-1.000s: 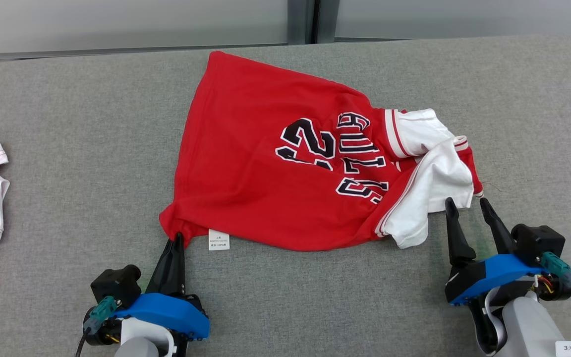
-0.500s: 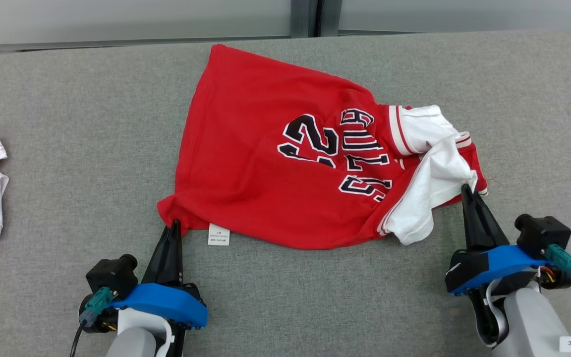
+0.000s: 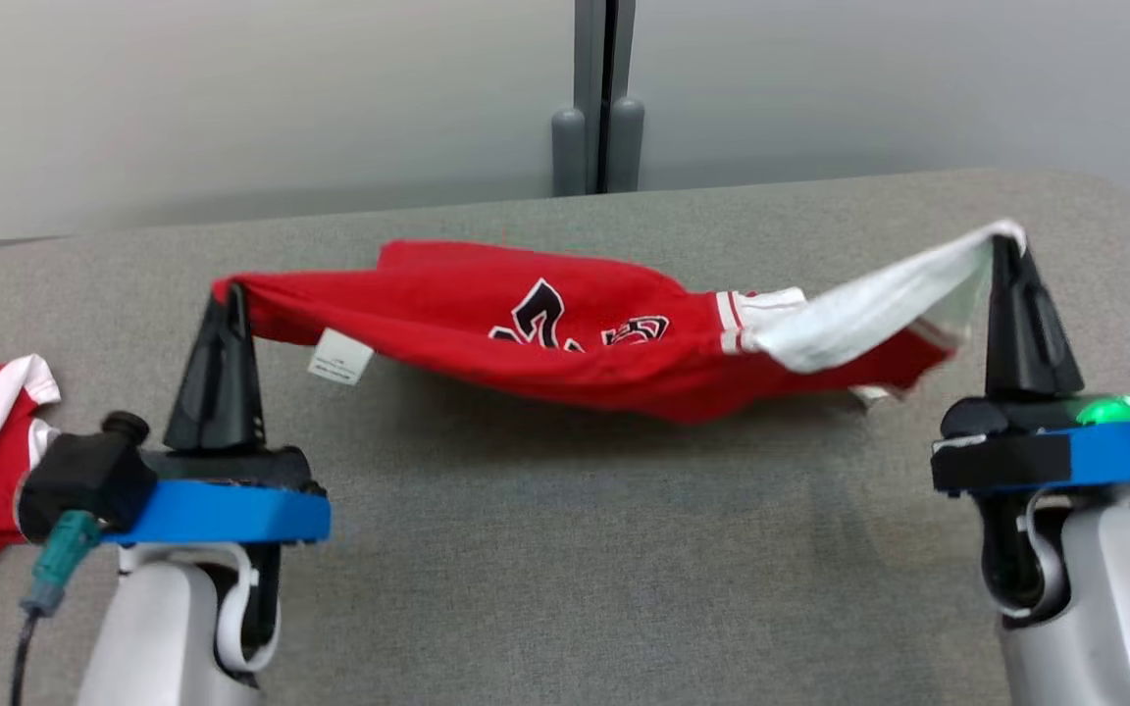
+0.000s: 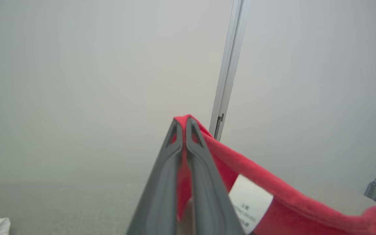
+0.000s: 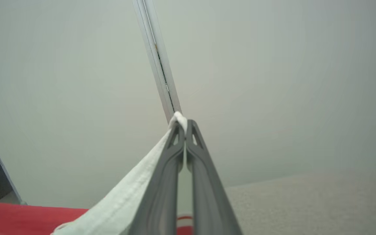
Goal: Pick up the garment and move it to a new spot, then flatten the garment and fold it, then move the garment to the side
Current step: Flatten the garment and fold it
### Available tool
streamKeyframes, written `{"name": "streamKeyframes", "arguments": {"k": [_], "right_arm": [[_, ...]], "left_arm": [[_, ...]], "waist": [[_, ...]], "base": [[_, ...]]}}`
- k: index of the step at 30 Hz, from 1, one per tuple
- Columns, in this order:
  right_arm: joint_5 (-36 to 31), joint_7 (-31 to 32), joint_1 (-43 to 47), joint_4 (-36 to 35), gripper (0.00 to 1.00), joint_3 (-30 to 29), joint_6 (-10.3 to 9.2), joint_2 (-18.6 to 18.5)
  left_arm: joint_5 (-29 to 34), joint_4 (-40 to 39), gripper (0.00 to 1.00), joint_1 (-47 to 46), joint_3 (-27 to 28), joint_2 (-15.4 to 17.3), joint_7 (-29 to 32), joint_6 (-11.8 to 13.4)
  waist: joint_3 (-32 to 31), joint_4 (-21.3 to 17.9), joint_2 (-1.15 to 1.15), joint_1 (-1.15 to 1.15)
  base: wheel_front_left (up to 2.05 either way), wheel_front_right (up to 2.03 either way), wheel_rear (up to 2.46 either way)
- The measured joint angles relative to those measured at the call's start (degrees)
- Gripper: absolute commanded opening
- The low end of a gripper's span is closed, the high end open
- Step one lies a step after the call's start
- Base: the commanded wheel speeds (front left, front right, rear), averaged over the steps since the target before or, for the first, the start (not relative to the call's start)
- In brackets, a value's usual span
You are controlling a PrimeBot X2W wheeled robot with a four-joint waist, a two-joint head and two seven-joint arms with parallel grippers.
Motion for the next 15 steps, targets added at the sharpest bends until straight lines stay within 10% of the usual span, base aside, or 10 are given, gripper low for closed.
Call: {"name": "streamKeyframes", "arguments": {"k": [15], "right_arm": [[1.55, -0.04, -24.74, -10.0, 0.0, -0.79, 0.01, -13.51]], "left_arm": [[4.79, 0.2, 0.0, -29.18, -3.03, 10.93, 5.16, -0.04]], "waist": [[-1.22, -0.52, 0.0, 0.01]], "base": [[0.0, 0.0, 0.0]]}}
